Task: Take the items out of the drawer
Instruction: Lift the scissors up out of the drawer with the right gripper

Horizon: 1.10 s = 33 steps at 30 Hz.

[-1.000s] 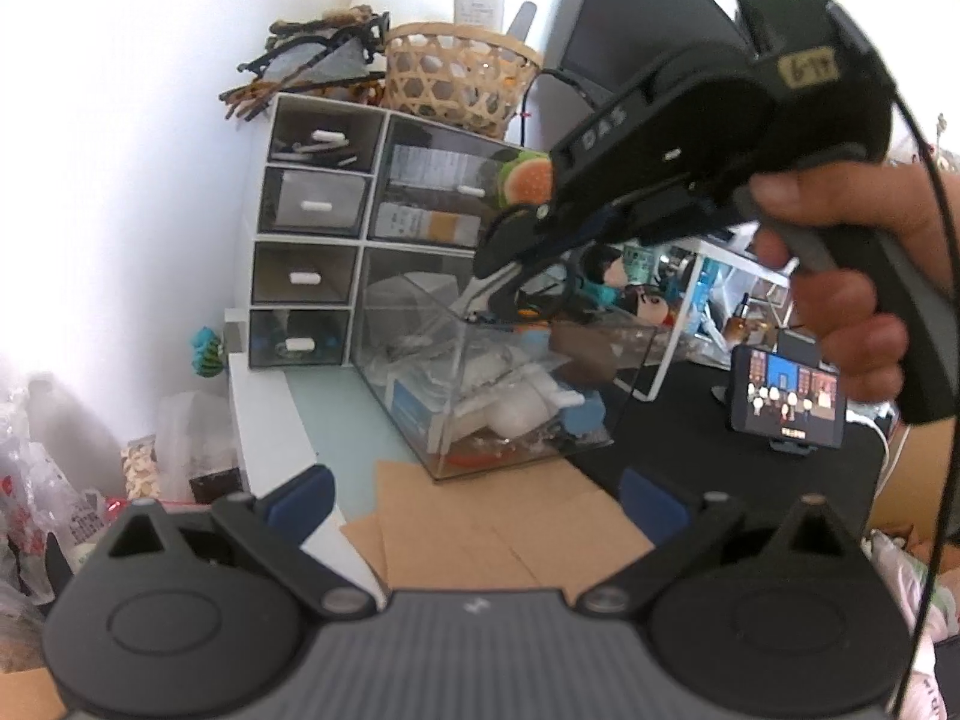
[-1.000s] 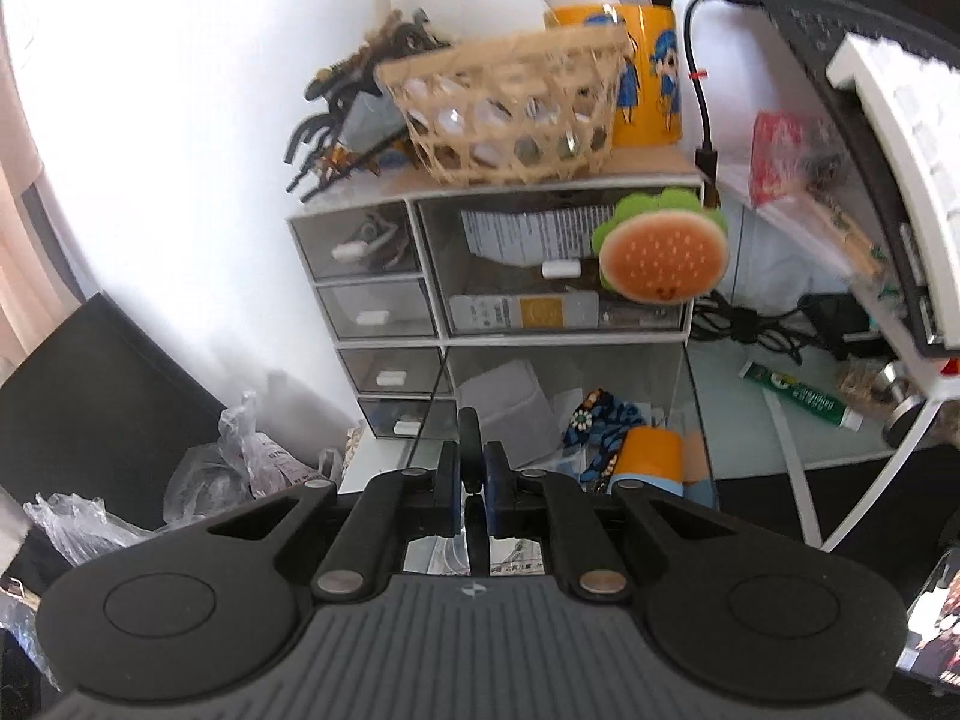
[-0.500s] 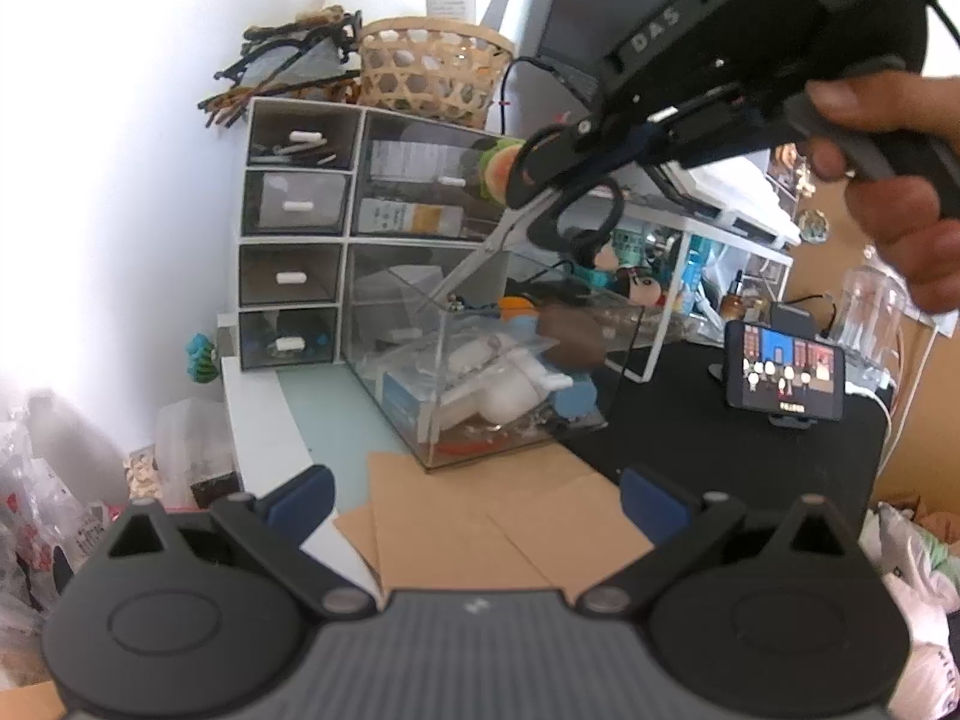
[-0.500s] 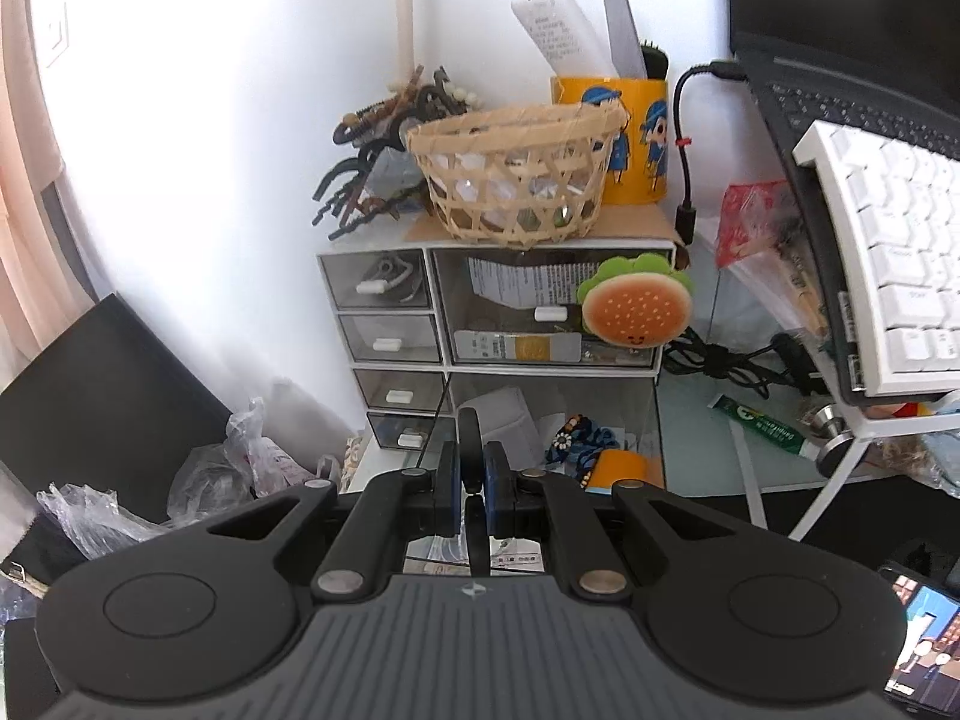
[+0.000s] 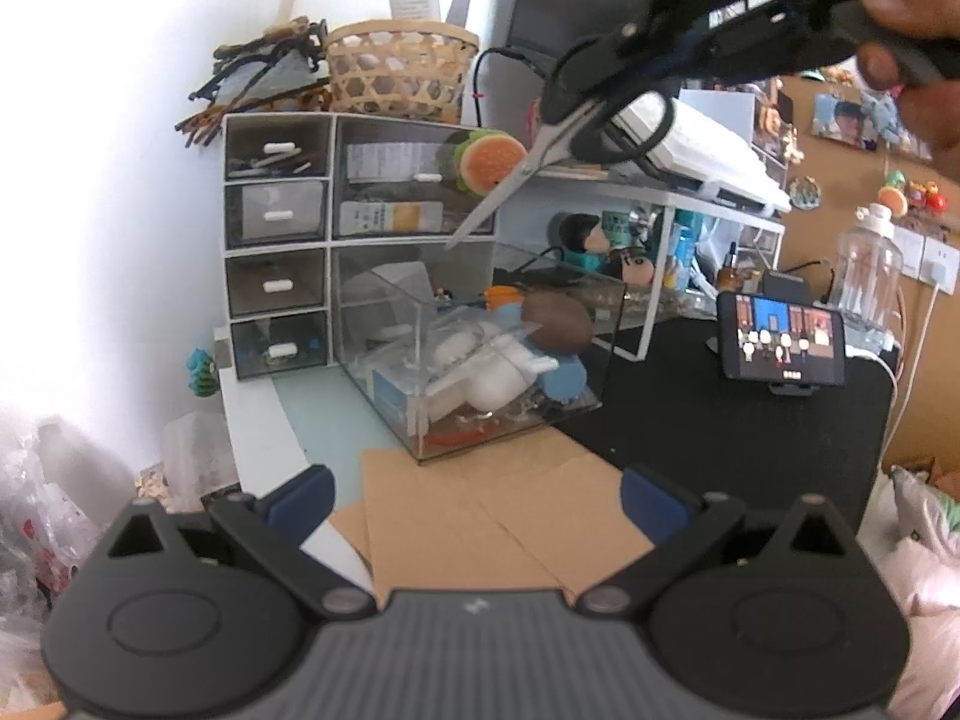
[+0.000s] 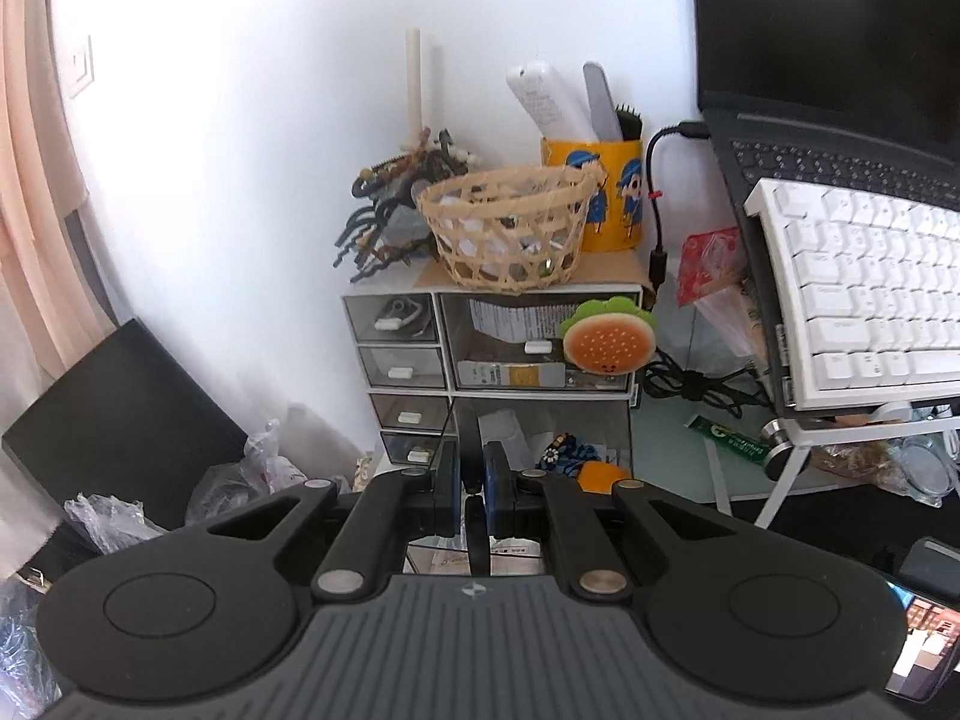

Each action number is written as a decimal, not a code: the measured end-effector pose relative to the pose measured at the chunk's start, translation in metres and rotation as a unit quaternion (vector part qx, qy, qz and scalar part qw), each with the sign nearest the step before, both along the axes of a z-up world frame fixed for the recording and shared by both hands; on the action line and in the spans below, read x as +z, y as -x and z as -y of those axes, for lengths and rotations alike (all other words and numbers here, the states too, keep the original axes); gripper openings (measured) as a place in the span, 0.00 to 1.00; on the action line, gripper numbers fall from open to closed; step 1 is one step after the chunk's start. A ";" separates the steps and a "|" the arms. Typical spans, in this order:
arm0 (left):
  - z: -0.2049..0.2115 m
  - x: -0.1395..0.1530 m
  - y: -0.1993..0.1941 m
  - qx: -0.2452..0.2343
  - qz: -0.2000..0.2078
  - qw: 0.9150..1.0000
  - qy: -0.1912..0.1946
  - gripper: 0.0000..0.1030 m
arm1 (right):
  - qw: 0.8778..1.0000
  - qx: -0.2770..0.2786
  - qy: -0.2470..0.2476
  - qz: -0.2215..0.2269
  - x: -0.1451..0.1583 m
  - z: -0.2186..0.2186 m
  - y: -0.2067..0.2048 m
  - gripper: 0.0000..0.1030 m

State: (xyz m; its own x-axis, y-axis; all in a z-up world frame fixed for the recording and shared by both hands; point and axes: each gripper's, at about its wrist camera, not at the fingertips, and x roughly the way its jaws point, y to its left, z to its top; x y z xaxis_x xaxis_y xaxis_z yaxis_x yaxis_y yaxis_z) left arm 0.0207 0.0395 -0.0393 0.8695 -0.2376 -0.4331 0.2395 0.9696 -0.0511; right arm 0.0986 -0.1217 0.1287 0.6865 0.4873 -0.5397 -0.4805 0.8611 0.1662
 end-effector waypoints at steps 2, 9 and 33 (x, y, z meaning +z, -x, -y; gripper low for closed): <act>0.000 0.000 0.000 0.001 0.000 1.000 -0.003 1.00 | 1.000 -0.001 -0.004 0.003 0.004 0.004 0.004 0.08; 0.003 -0.001 0.001 0.003 0.001 1.000 -0.010 1.00 | 1.000 -0.006 -0.013 0.006 0.011 0.023 0.017 0.08; 0.006 -0.002 -0.003 0.002 -0.014 1.000 -0.020 1.00 | 0.994 -0.038 -0.075 -0.076 -0.065 0.085 0.017 0.08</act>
